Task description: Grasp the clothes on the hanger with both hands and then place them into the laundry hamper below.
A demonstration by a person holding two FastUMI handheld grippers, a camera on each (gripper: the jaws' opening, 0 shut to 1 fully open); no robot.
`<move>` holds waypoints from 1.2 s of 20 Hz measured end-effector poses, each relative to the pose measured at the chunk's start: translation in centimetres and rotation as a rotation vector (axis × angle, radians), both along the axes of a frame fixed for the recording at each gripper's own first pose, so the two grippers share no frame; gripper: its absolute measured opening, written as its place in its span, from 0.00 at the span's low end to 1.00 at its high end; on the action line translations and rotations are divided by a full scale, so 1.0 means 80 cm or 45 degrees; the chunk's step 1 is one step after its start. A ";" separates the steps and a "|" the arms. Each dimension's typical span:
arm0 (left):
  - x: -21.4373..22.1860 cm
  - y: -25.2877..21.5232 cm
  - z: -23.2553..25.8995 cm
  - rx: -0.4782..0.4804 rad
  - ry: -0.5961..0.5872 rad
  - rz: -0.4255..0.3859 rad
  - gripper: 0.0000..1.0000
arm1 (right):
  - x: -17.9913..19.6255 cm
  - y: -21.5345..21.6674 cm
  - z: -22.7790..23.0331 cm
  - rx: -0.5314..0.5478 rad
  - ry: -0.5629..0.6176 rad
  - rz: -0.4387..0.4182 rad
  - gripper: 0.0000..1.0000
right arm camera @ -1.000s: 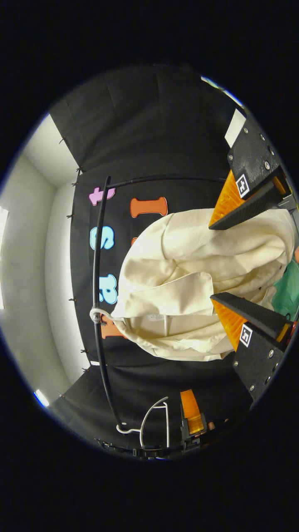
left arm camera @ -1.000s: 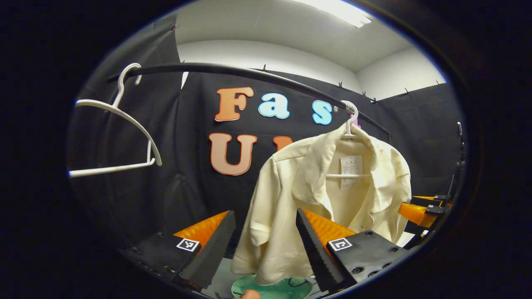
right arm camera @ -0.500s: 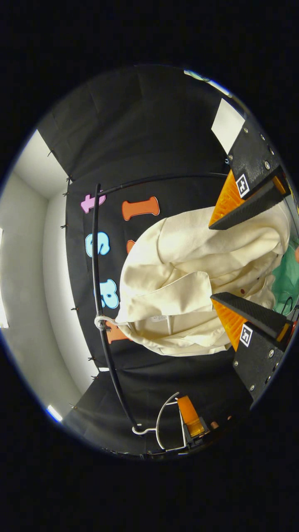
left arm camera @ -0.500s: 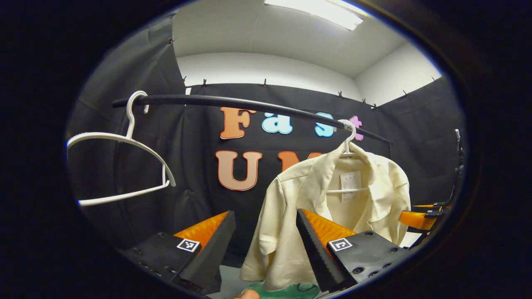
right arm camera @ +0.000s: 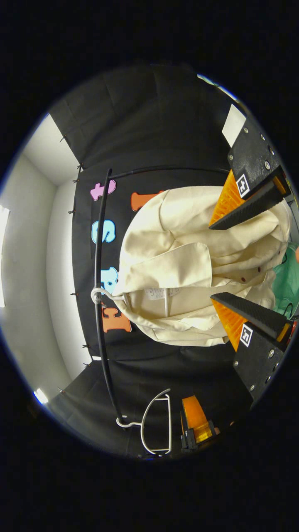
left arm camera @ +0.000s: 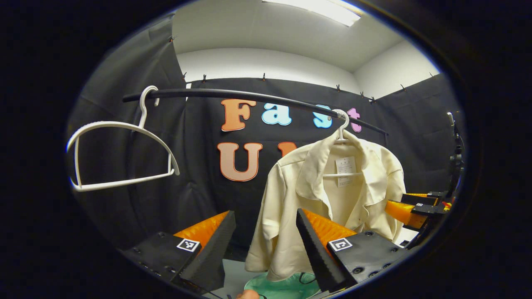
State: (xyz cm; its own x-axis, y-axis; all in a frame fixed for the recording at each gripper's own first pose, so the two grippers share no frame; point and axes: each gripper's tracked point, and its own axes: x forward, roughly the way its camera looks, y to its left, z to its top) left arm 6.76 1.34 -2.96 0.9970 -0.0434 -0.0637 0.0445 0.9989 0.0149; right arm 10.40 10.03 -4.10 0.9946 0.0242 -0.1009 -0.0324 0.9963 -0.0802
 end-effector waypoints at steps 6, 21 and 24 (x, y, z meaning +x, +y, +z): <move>-0.009 0.005 0.007 -0.008 -0.029 -0.010 0.97 | 0.048 0.015 -0.035 -0.043 0.073 -0.052 0.94; 0.024 -0.006 -0.037 -0.020 0.034 -0.040 0.97 | 0.144 0.004 -0.070 -0.008 0.088 -0.018 0.65; 0.035 -0.031 -0.049 -0.051 0.064 -0.093 0.97 | 0.138 0.000 -0.067 -0.015 0.075 -0.016 0.43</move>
